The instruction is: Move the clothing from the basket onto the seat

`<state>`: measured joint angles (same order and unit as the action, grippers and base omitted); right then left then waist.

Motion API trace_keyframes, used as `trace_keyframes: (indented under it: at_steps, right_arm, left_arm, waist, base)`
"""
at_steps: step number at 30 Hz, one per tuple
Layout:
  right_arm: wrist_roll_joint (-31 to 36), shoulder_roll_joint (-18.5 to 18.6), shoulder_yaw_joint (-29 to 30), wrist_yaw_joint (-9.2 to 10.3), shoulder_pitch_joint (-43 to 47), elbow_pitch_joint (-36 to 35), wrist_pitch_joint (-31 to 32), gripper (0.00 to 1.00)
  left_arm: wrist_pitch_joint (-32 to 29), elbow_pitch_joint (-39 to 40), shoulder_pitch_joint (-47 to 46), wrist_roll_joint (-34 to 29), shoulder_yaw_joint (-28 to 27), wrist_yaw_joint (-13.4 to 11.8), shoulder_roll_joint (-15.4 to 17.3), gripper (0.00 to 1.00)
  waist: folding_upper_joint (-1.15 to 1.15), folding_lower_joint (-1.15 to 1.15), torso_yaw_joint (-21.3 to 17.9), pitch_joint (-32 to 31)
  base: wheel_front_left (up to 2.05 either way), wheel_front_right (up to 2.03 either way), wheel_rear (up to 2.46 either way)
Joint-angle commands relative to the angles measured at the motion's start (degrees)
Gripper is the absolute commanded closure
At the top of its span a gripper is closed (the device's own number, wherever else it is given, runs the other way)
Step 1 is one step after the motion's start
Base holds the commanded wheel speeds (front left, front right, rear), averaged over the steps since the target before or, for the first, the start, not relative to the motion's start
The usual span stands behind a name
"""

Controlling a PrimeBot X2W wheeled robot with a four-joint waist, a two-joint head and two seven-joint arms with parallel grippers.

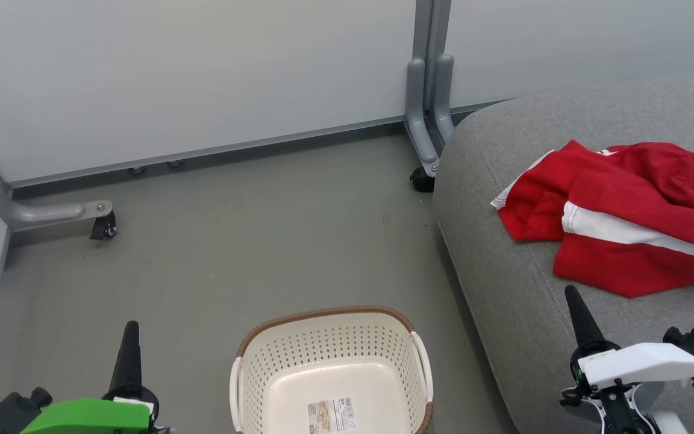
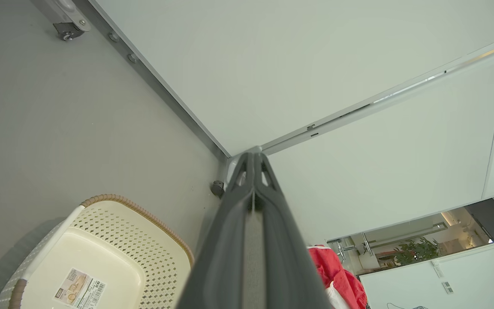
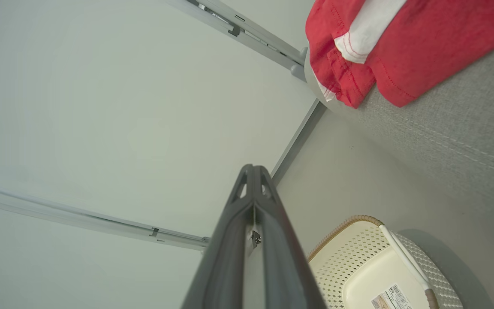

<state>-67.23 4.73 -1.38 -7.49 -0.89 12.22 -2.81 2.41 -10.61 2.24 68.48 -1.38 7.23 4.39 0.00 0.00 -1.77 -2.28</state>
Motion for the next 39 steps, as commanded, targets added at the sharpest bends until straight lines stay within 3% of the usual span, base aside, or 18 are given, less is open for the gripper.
trace_keyframes:
  at_steps: [1, 39]
  right_arm:
    - [-1.6, 0.3, 0.4, -0.03, -1.4, -0.2, 0.4, 1.0]
    - [-20.2, 0.0, 4.2, -0.02, -4.4, 1.2, 5.6, 1.0]
  left_arm:
    - [-0.3, 0.2, -1.8, 1.7, -0.3, 0.3, 0.5, 1.0]
    - [-5.4, -2.4, -7.0, 19.1, -2.3, 0.4, 0.2, 1.0]
  waist:
    - [0.0, 0.0, 0.1, 0.1]
    - [0.0, 0.0, 1.2, 1.7]
  base:
    - [0.0, 0.0, 0.0]
    - [0.0, 0.0, 0.0]
